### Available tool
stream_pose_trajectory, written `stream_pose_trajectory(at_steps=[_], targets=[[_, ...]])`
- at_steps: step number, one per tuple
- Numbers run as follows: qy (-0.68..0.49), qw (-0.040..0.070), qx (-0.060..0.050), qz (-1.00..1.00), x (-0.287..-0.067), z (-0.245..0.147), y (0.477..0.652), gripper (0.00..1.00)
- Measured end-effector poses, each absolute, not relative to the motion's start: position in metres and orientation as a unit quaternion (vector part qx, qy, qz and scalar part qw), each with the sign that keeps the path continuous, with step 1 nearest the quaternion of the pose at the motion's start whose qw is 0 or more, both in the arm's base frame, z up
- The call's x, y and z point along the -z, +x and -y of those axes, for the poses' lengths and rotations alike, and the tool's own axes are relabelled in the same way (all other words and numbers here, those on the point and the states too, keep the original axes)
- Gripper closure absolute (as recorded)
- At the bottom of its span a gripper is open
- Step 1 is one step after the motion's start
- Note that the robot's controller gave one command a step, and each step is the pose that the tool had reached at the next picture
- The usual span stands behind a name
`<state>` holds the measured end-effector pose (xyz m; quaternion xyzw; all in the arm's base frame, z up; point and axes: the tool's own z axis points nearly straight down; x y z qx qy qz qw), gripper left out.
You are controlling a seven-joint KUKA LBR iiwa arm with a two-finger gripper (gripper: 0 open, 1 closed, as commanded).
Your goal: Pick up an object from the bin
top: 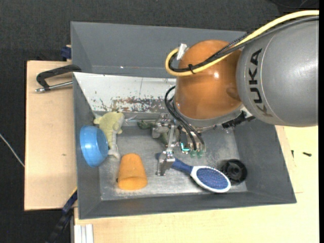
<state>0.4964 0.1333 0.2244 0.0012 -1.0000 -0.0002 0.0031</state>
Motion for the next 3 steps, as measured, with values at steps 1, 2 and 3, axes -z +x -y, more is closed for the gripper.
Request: stream_pose_trajectory(at_steps=[1, 2, 3], targets=[[0.154, 0.000, 0.000, 0.988, -0.078, -0.065, 0.519, 0.00], [0.154, -0.001, 0.001, 0.988, -0.080, -0.067, 0.519, 1.00], [0.198, -0.007, -0.001, 0.980, -0.224, -0.028, 0.516, 1.00]])
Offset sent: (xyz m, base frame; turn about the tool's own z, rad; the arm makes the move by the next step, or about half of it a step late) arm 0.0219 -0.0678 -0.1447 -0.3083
